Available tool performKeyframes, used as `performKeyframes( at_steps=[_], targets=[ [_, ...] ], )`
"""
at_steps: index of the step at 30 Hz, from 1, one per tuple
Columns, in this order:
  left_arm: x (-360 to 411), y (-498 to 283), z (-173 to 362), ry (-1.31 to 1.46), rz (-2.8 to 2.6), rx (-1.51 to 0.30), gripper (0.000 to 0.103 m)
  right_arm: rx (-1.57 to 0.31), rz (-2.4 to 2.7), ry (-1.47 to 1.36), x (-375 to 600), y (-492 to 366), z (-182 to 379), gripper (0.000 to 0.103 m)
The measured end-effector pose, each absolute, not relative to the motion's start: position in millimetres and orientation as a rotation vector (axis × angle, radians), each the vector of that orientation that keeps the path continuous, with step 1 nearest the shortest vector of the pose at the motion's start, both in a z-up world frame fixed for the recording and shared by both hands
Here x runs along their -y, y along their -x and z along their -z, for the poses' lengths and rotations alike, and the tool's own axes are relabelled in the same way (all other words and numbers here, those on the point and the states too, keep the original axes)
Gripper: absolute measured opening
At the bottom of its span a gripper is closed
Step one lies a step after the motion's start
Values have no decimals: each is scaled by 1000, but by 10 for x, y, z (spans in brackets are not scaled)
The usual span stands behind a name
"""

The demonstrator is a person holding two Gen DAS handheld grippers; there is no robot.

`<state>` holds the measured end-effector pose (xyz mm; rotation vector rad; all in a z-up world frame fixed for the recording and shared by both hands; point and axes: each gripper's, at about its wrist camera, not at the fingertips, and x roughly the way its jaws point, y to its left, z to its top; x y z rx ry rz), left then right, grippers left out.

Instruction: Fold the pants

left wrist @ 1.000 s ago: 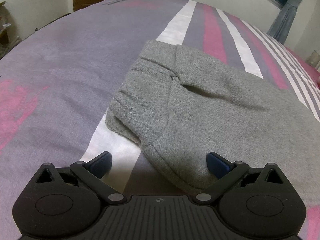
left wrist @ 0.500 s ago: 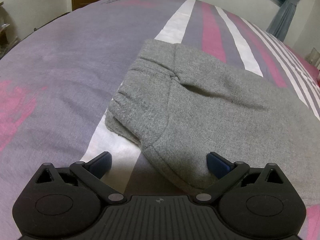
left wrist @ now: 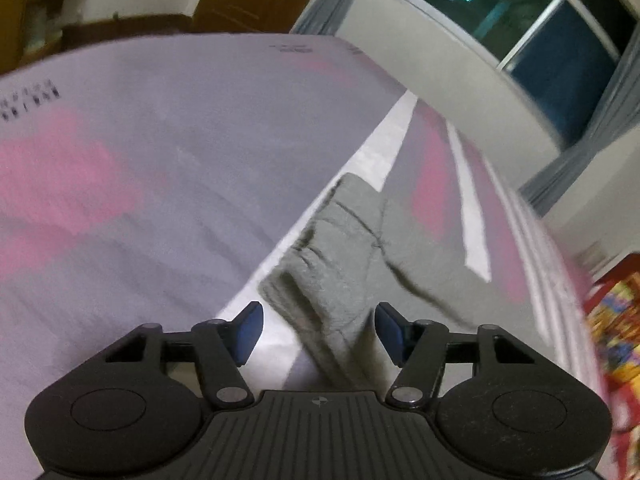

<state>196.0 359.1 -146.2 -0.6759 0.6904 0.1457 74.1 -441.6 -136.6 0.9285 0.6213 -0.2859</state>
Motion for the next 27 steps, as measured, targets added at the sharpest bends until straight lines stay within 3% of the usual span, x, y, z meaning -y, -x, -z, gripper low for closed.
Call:
performKeyframes(
  at_steps=[4, 27],
  targets=[
    [-3529, -1996, 1537, 743, -75, -675, 50, -625, 288, -921, 4384, -720, 1365, 19],
    [-3435, -1689, 1737, 894, -18, -525, 49, -621, 302, -909, 4373, -738, 1391, 20]
  ],
)
